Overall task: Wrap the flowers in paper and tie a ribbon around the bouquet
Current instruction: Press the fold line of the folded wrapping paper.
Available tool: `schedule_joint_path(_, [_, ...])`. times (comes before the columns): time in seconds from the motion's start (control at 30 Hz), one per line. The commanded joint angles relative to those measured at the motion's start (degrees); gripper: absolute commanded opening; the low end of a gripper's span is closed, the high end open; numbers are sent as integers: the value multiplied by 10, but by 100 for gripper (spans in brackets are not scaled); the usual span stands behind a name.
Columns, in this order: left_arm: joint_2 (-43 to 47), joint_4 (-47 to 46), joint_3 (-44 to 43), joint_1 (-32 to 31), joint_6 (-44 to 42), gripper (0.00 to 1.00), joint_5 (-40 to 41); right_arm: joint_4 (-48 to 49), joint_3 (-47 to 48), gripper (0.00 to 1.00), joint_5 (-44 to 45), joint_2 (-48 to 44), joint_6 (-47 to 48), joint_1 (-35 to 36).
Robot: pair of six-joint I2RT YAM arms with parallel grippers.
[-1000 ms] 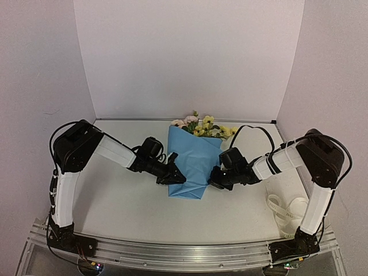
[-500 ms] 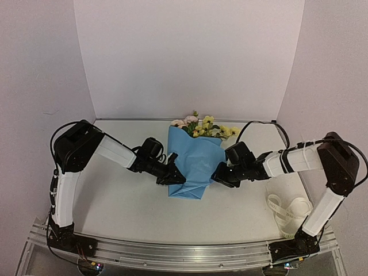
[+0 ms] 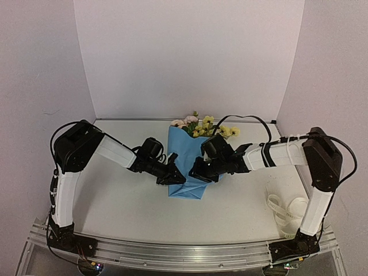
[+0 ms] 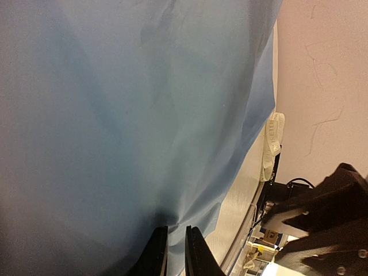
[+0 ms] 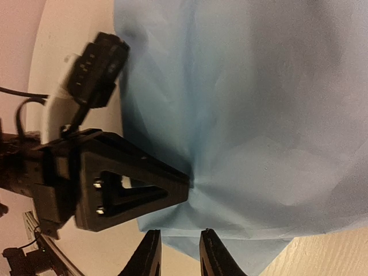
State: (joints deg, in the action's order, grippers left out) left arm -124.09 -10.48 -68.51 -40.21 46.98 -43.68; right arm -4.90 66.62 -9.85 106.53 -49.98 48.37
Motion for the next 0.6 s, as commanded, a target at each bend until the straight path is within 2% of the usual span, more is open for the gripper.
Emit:
schedule_joint_path(0.0, [-19,44,3,-4,-5,13,33,36,-1,22,-34,45,-32,-1])
schedule_joint_path(0.17, [-7,40,6,-4,-8,15,32,73,-41,19,-37,60,-61,-1])
schedule_joint_path(0.3, [25,41,7,-4,-24,21,25,77,-66,18,-29,64,-73,-1])
schedule_joint_path(0.43, [64,46,21,-4,-44,24,-4,77,-75,17,-29,71,-79,-1])
schedule_joint_path(0.57, [80,41,55,-4,-54,23,-49,77,-78,17,-27,74,-83,-1])
